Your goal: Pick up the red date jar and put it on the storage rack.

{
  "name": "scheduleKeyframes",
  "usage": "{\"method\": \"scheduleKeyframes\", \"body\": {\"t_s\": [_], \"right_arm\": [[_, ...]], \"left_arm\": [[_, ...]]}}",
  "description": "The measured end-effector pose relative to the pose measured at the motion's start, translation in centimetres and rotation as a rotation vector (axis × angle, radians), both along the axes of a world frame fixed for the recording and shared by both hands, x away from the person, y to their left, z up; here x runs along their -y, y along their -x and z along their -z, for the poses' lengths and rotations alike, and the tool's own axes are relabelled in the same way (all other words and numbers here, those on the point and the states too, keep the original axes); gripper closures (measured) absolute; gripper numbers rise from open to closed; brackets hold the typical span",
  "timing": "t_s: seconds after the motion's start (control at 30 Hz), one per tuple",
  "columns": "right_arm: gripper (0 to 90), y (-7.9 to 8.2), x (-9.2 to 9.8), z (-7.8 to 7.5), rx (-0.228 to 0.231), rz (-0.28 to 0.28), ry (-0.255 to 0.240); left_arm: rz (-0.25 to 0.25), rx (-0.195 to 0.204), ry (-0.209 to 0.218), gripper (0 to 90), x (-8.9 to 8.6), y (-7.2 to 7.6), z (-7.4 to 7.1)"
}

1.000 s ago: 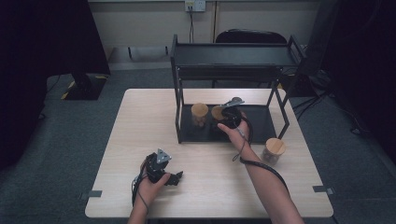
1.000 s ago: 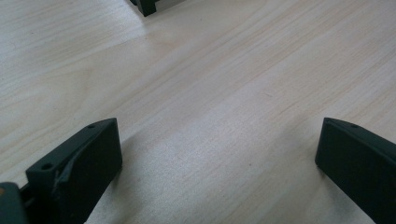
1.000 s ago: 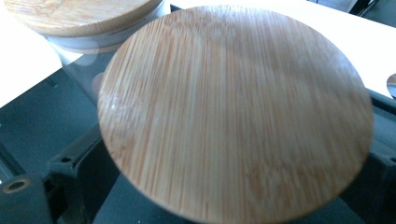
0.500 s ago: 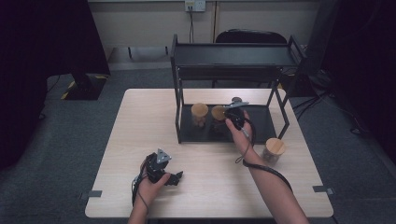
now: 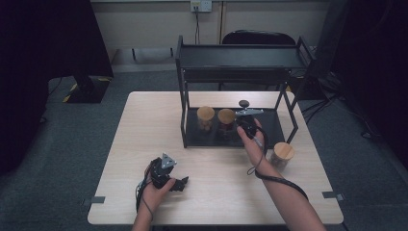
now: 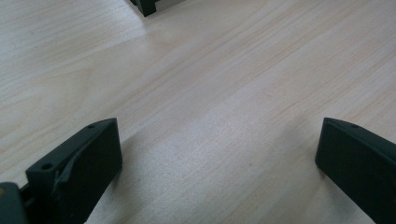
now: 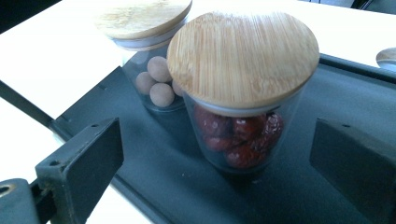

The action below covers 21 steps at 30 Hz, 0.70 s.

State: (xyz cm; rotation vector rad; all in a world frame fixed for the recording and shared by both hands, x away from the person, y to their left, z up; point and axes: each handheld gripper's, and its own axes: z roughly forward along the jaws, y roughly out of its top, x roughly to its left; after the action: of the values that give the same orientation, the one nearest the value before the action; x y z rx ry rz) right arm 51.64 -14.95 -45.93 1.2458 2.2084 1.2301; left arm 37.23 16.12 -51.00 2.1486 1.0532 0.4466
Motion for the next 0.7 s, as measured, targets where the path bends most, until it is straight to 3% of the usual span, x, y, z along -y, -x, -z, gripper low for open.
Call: {"method": "scheduleKeyframes", "body": {"t_s": [0.7], "right_arm": [[2.4, 3.4, 1.0, -0.5, -0.012, -0.066, 0.014]], "left_arm": [[0.0, 0.0, 0.0, 0.1, 0.0, 0.0, 0.0]]}}
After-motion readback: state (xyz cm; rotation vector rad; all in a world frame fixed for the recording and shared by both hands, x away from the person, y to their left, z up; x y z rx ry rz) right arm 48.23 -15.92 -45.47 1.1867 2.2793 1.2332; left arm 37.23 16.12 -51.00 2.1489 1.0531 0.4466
